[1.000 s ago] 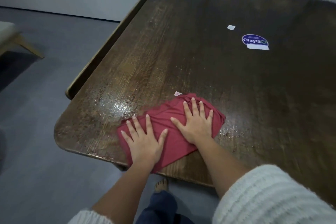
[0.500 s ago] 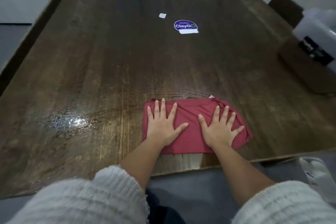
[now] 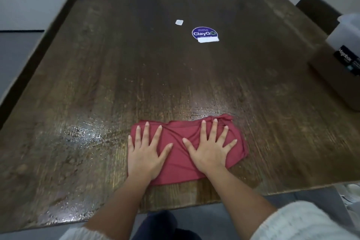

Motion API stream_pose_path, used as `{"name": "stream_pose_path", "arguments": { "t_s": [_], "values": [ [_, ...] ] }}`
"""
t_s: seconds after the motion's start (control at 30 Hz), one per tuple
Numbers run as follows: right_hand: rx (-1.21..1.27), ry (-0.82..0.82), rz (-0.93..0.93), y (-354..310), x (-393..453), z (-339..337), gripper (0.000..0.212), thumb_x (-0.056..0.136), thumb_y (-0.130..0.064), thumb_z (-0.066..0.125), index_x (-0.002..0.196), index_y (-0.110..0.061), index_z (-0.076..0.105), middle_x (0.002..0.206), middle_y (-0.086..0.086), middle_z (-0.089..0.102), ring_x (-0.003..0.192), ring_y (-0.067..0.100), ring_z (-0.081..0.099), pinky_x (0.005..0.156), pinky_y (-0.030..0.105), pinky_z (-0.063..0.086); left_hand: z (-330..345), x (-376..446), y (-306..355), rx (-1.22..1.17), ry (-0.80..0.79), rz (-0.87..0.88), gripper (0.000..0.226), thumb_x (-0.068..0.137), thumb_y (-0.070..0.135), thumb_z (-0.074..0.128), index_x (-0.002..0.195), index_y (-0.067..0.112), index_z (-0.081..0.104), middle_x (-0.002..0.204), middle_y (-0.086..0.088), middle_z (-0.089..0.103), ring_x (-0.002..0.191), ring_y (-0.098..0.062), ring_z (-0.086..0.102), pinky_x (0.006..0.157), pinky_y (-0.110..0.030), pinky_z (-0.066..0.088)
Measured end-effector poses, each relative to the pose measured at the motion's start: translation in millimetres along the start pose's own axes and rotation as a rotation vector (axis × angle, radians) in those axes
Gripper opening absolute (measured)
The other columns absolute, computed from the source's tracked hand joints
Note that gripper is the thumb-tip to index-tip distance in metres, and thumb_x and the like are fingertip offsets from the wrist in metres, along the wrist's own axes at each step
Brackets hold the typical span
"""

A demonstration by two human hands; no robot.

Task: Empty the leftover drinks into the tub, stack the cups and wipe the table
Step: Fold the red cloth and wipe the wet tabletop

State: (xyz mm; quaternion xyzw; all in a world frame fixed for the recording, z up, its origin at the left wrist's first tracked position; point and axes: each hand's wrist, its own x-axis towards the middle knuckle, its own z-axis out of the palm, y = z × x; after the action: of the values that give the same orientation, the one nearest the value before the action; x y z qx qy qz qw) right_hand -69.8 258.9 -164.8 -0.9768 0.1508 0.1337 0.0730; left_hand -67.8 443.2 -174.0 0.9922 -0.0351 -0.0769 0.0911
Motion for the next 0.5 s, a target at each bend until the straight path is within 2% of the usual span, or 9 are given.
{"name": "stream_pose_path", "arguments": {
  "t_s": [0.2,0.33,0.5],
  "values": [
    [-0.027,-0.014,-0.134,-61.6,33.6,-3.2,0.098,0.070,-0.086,-0.008,0.152,-0.033,-0.018,0.161,0.008,-0.022,0.143,0.045,-0.024,0.106,0.073,-0.010,-14.4,27.1,-48.9,-0.007,0.024,-0.136,0.086,0.073,0.081,-0.006,0.150,0.044,-0.005,0.162,0.001,-0.010,0.148,-0.023,-0.015,0.117,-0.047,-0.011],
    [-0.013,-0.024,-0.147,-94.7,74.1,-13.3,0.091,0.080,-0.085,0.007,0.152,-0.034,-0.015,0.161,0.007,-0.022,0.143,0.043,-0.023,0.107,0.073,-0.010,-25.5,73.7,-69.3,0.001,0.021,-0.157,0.088,0.072,0.081,-0.008,0.151,0.043,-0.005,0.162,-0.001,-0.010,0.148,-0.025,-0.014,0.118,-0.048,-0.008],
    [0.012,-0.005,-0.120,-131.5,139.7,-30.1,0.091,0.082,-0.084,0.010,0.153,-0.034,-0.013,0.161,0.008,-0.021,0.144,0.044,-0.020,0.107,0.072,-0.009,-43.3,155.7,-88.2,0.025,0.011,-0.129,0.088,0.072,0.083,-0.008,0.151,0.043,-0.006,0.162,-0.002,-0.010,0.148,-0.027,-0.012,0.118,-0.048,-0.007]
  ]
}}
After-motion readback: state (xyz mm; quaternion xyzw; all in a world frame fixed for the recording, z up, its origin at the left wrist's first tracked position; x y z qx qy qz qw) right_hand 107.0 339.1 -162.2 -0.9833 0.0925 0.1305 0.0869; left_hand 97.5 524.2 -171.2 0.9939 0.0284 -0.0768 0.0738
